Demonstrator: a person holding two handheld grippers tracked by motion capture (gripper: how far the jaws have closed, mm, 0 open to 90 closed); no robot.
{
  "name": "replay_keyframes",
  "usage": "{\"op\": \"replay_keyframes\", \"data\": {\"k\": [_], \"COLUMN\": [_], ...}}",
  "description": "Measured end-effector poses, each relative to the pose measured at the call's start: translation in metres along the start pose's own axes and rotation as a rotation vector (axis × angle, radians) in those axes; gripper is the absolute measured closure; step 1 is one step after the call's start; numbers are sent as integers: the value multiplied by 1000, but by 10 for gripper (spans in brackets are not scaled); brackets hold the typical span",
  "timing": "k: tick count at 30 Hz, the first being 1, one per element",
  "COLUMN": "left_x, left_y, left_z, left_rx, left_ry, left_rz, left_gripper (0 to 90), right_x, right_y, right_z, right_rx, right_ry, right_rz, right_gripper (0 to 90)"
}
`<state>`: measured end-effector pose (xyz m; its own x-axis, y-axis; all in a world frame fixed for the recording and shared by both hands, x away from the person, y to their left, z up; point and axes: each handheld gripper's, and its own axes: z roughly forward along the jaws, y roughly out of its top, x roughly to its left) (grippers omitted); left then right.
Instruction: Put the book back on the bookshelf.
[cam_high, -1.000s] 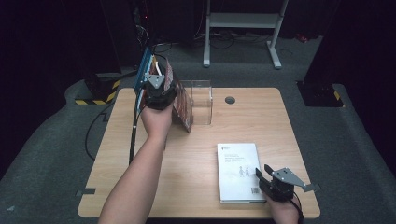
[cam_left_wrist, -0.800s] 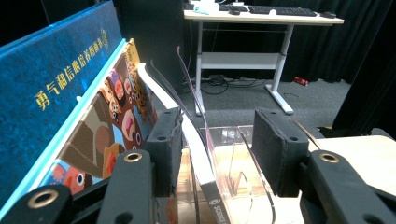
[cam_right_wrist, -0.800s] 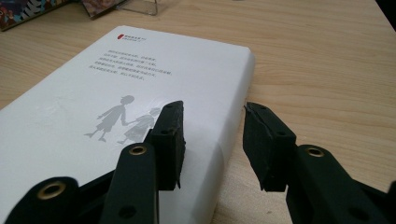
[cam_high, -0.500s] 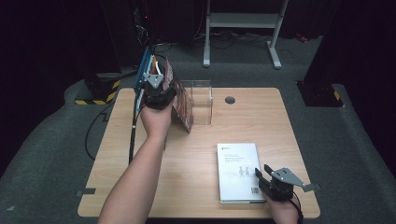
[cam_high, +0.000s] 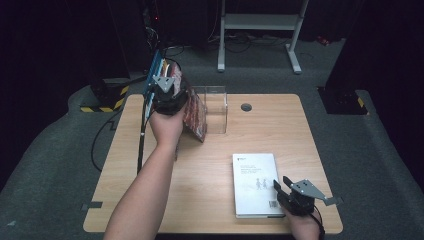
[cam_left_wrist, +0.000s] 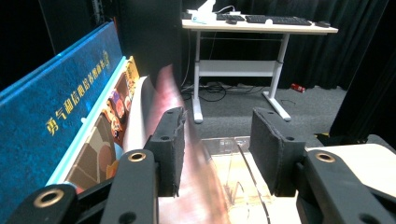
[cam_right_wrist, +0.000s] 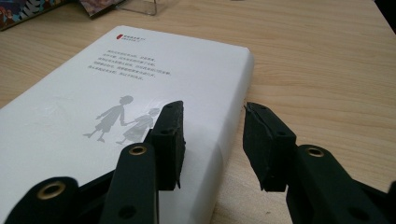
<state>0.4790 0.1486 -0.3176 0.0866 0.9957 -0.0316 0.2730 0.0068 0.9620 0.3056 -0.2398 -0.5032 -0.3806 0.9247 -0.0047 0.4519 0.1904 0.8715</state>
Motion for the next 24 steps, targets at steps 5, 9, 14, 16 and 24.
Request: {"op": "replay_keyframes", "data": {"k": [5,9,14,16,24], "left_x": [-1,-1,-3,-4,-4], "left_y": [-5,-10,-13,-14,-22], "left_z": [4,6,7,7,8], "left_rx": [13,19,29,29,55], "left_ry": [-3,-7,-13,-16,-55], "left_rz": [8,9,17,17,30], "left_gripper": [552,552,551,551,492], "right_x": [0,-1,-1,0,0], "right_y": [0,0,0,0,0], "right_z": [-1,0,-1,0,1], "right_rx": [-3,0,-3,-2,3], "right_ry": [-4,-5,-4,-3,-1], "right_rz": [2,0,-1,-2,-6], "right_gripper": [585,585,585,585,585]}}
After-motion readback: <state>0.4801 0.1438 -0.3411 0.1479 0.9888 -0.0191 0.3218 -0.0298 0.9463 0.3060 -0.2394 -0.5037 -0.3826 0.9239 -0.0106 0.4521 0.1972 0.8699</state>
